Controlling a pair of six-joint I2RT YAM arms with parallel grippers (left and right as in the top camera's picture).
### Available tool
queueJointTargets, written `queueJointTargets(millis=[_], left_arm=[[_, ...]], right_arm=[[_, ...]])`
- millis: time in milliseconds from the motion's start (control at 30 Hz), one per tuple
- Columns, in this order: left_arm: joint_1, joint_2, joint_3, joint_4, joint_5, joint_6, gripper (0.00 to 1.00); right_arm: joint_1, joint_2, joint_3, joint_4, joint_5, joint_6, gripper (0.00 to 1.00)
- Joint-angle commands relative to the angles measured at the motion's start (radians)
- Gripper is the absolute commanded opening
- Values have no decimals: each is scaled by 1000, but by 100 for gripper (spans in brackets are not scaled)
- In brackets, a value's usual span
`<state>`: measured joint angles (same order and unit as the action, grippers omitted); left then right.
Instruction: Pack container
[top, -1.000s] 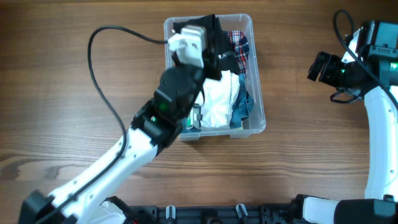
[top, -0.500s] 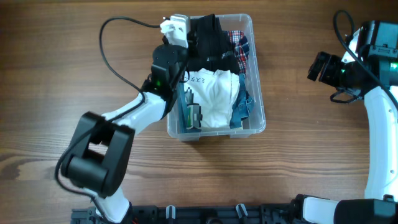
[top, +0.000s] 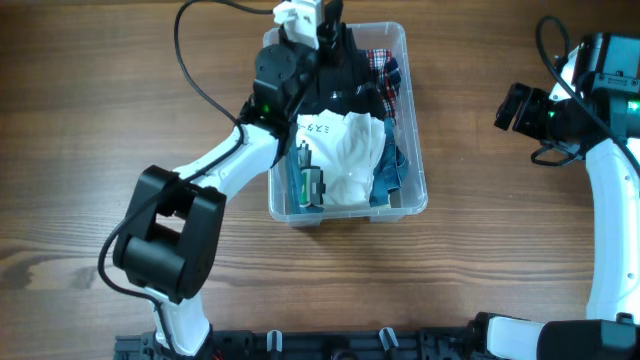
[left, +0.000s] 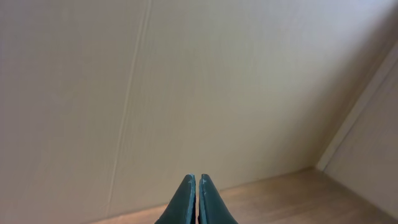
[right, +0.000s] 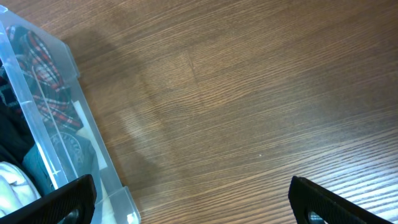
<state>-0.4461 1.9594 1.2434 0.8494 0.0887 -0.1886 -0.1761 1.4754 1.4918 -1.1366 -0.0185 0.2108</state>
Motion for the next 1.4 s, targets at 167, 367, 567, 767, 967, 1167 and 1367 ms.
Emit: queueJointTargets(millis=[167,367,567,767,967,1167,1367], left_arm=[[-44,194,87,-4,15,-6,4],[-53,332,98,-6,-29,-8,4],[-56,480,98,-25,-10,-32,4],[-80,549,98,-85,-11,-32,4],[-109,557,98,-200,-11,-32,4],[-119,602,98,-280,-34,-33,4],[-119,690,98,-255,-38,-158,4]], right_arm=[[-1,-2,-2,3,3,-13,100],[-1,-2,-2,3,3,-13,100],[-1,-2,-2,3,3,-13,100],[-1,-2,-2,4,3,-13,100],[-1,-2,-2,3,3,-13,100],[-1,-2,-2,3,3,-13,100],[-1,-2,-2,3,3,-12,100]])
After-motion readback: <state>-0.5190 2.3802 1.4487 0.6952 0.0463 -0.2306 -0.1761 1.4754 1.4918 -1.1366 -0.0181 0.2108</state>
